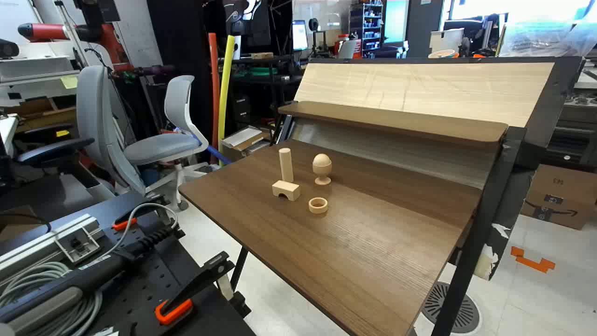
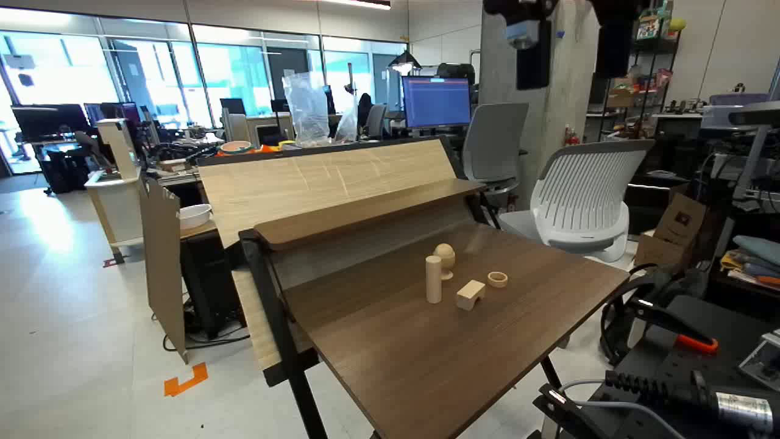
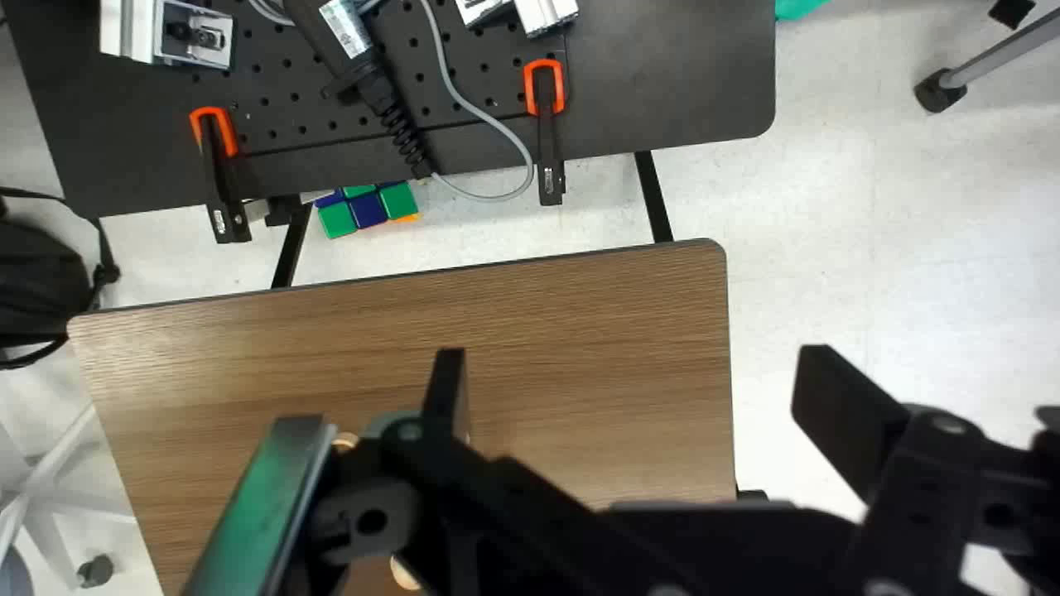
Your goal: Place the wooden ring on the wooden cylinder
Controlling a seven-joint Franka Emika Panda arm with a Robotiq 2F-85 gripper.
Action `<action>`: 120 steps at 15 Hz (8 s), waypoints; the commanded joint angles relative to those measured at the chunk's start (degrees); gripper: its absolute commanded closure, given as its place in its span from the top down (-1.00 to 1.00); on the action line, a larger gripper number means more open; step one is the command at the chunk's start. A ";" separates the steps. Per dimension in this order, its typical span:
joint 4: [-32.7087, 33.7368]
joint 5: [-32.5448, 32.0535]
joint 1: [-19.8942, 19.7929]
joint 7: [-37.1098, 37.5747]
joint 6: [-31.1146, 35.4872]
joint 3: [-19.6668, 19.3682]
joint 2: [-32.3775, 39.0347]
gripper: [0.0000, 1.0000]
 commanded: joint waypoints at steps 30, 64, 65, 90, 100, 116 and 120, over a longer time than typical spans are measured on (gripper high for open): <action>2.14 -1.54 -6.90 5.76 14.35 -10.62 20.47 1.00; 23.07 -4.02 -3.00 45.19 38.76 -28.75 61.39 1.00; 23.04 -4.01 -2.99 45.17 38.76 -28.76 61.52 1.00; 27.58 0.62 -4.01 43.90 37.85 -27.48 66.94 1.00; 31.20 0.61 -3.87 44.26 37.37 -27.75 69.66 1.00; 31.81 -0.79 -2.59 44.21 40.40 -29.19 71.08 -0.60; 30.11 -0.82 -1.72 44.14 41.56 -29.24 69.05 -0.60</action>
